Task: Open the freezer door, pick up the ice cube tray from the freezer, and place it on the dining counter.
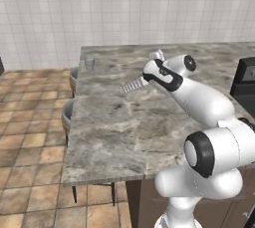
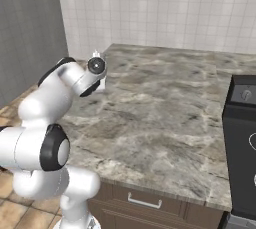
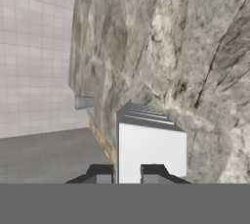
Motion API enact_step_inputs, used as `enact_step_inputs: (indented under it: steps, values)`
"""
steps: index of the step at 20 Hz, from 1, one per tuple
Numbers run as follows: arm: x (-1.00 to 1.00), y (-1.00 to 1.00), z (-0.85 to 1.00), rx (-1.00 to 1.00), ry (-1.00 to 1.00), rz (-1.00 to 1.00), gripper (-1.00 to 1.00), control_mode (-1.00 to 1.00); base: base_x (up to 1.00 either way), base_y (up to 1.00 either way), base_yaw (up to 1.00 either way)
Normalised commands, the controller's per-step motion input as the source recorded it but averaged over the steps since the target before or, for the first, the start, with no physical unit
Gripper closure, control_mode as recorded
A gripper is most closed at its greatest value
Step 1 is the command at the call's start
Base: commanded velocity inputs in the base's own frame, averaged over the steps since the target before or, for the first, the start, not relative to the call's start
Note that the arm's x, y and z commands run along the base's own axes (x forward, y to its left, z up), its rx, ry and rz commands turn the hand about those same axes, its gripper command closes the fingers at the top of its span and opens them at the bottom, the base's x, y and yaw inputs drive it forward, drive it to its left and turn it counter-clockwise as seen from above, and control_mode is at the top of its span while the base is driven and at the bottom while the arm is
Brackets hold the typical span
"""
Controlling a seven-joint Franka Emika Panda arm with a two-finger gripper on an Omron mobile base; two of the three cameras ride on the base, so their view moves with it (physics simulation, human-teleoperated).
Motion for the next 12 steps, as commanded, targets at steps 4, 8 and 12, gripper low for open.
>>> enact_step_inputs:
  steps: [4,8,12]
  values:
    - [0.44,0.03,-0.26,0.00,0.00,0.00,1.00,-1.00,0.00,0.00,0.00]
    - [0.43,0.10,-0.28,0.00,0.00,0.00,1.00,-1.00,0.00,0.00,0.00]
    - [0.35,0.06,-0.33,0.00,0.00,0.00,1.00,-1.00,0.00,0.00,0.00]
